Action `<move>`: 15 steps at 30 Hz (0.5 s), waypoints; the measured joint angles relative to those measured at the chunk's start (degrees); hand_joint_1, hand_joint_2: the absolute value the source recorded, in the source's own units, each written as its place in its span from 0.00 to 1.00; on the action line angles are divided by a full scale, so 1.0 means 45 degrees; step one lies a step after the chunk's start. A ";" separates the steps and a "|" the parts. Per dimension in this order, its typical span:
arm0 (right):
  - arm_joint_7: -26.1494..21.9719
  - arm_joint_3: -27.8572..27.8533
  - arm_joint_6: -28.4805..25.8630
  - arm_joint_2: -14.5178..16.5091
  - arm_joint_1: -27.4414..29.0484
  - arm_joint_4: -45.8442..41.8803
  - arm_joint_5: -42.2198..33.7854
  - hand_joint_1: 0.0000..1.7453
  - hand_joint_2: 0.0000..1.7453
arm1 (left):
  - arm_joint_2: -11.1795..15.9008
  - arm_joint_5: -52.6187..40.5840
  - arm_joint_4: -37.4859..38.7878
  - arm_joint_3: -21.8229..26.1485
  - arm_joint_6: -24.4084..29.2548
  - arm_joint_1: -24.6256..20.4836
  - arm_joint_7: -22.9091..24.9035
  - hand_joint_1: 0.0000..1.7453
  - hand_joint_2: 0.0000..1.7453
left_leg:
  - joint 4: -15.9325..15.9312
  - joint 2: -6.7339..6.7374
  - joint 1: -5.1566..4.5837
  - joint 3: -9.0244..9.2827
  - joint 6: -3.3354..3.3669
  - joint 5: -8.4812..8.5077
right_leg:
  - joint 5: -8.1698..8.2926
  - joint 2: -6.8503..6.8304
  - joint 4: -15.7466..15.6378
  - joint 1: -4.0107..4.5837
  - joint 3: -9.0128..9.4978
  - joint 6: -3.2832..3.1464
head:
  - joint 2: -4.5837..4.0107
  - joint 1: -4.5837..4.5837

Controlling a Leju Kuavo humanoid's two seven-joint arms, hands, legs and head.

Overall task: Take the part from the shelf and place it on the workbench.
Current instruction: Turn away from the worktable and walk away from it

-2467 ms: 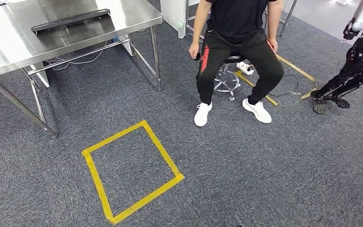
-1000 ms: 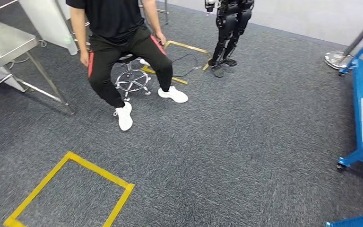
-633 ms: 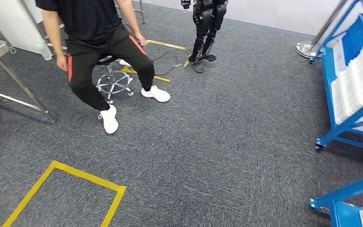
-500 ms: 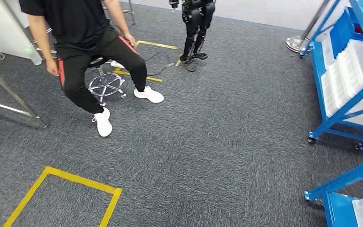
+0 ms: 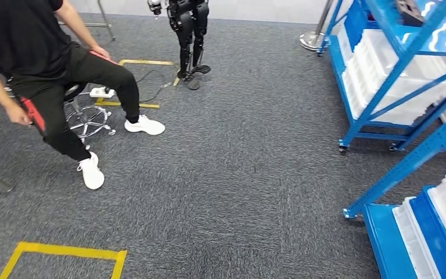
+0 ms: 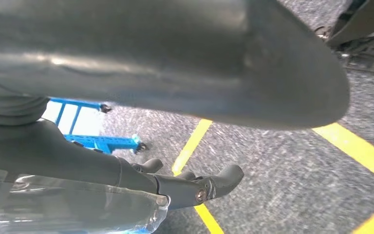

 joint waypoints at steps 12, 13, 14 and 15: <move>0.0214 0.0437 0.0467 -0.0069 -0.0932 -0.0015 0.0034 0.00 0.00 | 0.0057 -0.0291 0.0016 0.0283 0.0015 0.0043 0.0470 0.00 0.00 | -0.0881 0.1379 -0.0215 0.0246 0.0550 0.0355 | -0.1128 -0.1138 0.3142 -0.0028 -0.1809 0.0489 | 0.0000 0.0078; 0.0187 0.0383 0.0417 -0.0089 -0.0842 -0.0015 -0.0064 0.00 0.00 | 0.0092 -0.0402 0.0016 0.0277 -0.0028 0.0037 0.0595 0.00 0.00 | -0.0878 0.1514 -0.0213 0.0265 0.0522 0.0337 | -0.0827 -0.1307 0.2295 -0.0044 -0.1321 0.0594 | 0.0000 0.0081; 0.0170 0.0313 0.0358 -0.0102 -0.0755 -0.0015 -0.0159 0.00 0.00 | 0.0135 -0.0499 0.0016 0.0268 -0.0075 0.0034 0.0740 0.00 0.00 | -0.0871 0.1641 -0.0231 0.0291 0.0477 0.0308 | -0.0532 -0.1622 0.1325 -0.0044 -0.0787 0.0635 | 0.0000 0.0084; 0.0148 0.0242 0.0296 -0.0106 -0.0685 -0.0015 -0.0250 0.00 0.00 | 0.0179 -0.0589 0.0016 0.0257 -0.0115 0.0035 0.0872 0.00 0.00 | -0.0861 0.1773 -0.0255 0.0325 0.0408 0.0265 | -0.0282 -0.1905 0.0528 -0.0008 -0.0357 0.0624 | 0.0000 0.0083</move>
